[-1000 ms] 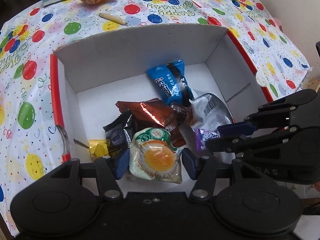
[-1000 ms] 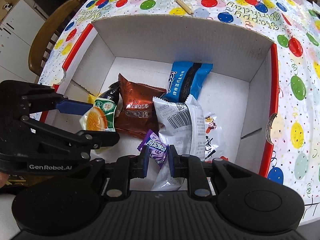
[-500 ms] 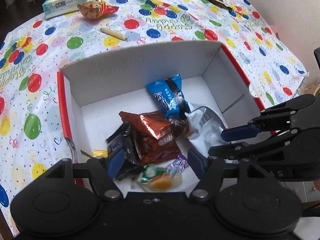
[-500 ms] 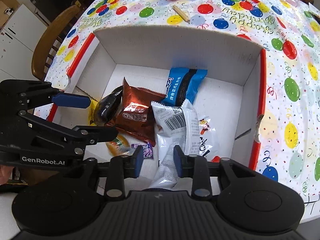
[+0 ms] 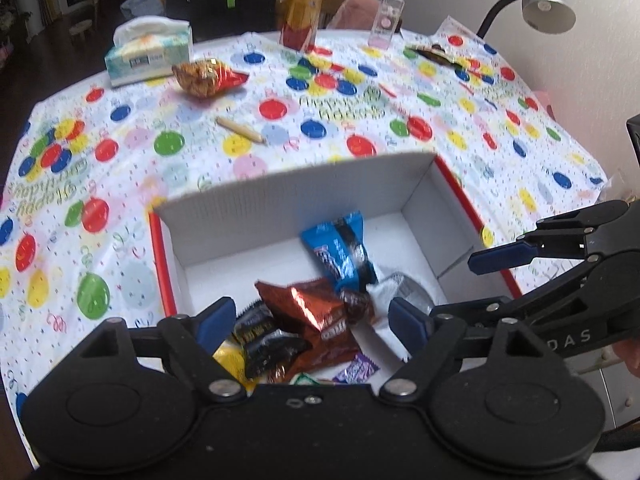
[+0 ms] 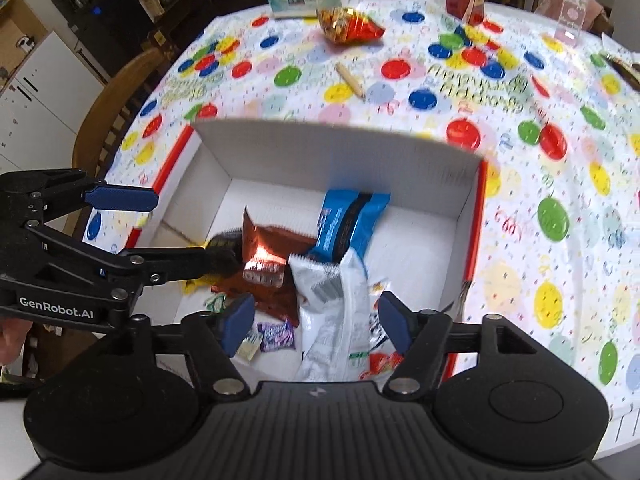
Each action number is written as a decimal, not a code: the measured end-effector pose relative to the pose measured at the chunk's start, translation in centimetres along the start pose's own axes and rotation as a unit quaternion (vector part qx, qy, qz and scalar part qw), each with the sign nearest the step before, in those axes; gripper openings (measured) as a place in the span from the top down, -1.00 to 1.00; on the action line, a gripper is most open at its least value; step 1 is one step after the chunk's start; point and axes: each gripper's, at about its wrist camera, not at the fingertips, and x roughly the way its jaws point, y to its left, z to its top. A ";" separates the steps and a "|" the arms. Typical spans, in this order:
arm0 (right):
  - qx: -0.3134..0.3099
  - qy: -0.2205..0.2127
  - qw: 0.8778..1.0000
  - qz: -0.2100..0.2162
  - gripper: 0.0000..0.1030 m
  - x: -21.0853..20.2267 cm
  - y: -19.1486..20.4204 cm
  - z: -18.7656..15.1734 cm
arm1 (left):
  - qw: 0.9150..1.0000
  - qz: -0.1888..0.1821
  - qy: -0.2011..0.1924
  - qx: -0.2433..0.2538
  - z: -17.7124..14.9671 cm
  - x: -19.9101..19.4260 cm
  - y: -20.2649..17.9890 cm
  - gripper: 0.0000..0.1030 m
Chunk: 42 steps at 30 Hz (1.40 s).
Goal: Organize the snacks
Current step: 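Lift both open tools out of the box back toward the table snacks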
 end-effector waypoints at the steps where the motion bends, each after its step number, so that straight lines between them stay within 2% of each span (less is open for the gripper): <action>1: 0.000 -0.004 1.000 -0.001 -0.34 -0.3 -0.1 0.3 | 1.000 0.002 -0.005 -0.001 0.3 -0.2 0.0 -0.64; 11: -0.002 -0.046 0.999 -0.007 -0.44 -1.9 -2.0 5.1 | 0.998 0.041 -0.050 -0.014 4.0 -0.8 1.2 -0.79; 16: -0.003 -0.057 0.998 -0.016 -0.48 -1.8 -3.4 9.0 | 0.995 0.059 -0.075 -0.026 7.1 -0.5 2.1 -0.96; 22: -0.021 -0.059 0.998 -0.028 -0.48 -0.7 -4.7 13.4 | 0.992 0.080 -0.090 -0.048 11.4 0.8 3.4 -0.99; 28: -0.044 -0.044 0.998 -0.029 -0.48 1.7 -5.6 17.0 | 0.987 0.105 -0.097 -0.067 16.2 2.9 5.4 -0.99; 34: -0.071 -0.015 0.997 -0.027 -0.48 5.4 -5.8 18.9 | 0.986 0.123 -0.081 -0.079 20.5 6.4 7.5 -0.99; 42: -0.099 0.017 0.994 -0.036 -0.48 10.3 -5.8 21.1 | 0.982 0.151 -0.059 -0.092 24.3 11.9 9.9 -0.98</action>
